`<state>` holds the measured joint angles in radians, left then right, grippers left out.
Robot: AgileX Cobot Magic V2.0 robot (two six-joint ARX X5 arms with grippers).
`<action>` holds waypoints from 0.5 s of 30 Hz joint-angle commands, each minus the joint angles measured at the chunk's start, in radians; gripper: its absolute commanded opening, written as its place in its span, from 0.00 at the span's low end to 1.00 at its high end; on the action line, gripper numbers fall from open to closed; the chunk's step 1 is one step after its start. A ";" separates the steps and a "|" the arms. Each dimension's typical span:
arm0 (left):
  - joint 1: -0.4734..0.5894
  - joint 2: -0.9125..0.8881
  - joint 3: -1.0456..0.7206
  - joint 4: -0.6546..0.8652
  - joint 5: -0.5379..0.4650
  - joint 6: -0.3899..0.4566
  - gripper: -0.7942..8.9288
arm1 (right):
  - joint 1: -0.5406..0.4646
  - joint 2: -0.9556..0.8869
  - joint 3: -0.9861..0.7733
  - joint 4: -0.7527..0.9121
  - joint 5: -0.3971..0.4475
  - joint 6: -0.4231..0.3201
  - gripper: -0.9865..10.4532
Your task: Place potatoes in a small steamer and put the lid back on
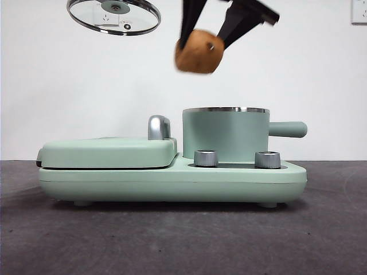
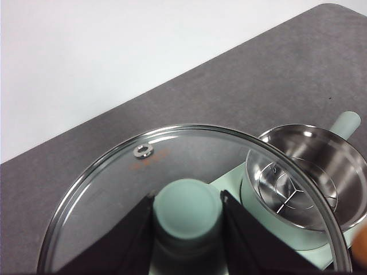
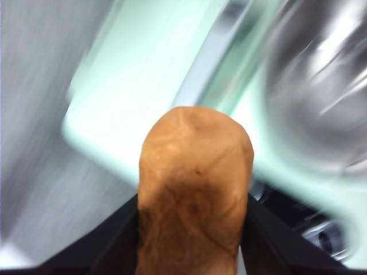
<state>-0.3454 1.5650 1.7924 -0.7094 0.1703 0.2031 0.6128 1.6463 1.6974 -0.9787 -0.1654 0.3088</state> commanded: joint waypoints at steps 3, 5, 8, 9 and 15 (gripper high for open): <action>-0.005 -0.007 0.039 0.024 0.005 0.013 0.14 | -0.090 0.144 0.213 -0.098 -0.002 -0.124 0.18; -0.005 -0.006 0.039 0.021 0.005 0.013 0.14 | -0.120 0.200 0.285 -0.126 0.002 -0.147 0.18; -0.005 -0.006 0.039 0.021 0.005 0.013 0.14 | -0.153 0.287 0.372 -0.140 0.009 -0.172 0.18; -0.005 -0.006 0.039 0.021 0.005 0.013 0.14 | -0.163 0.317 0.396 -0.140 0.010 -0.177 0.18; -0.005 -0.003 0.039 0.021 0.005 0.013 0.14 | -0.193 0.441 0.436 -0.134 0.014 -0.199 0.18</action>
<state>-0.3454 1.5650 1.7924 -0.7143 0.1707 0.2031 0.4164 2.0579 2.1075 -1.1149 -0.1547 0.1299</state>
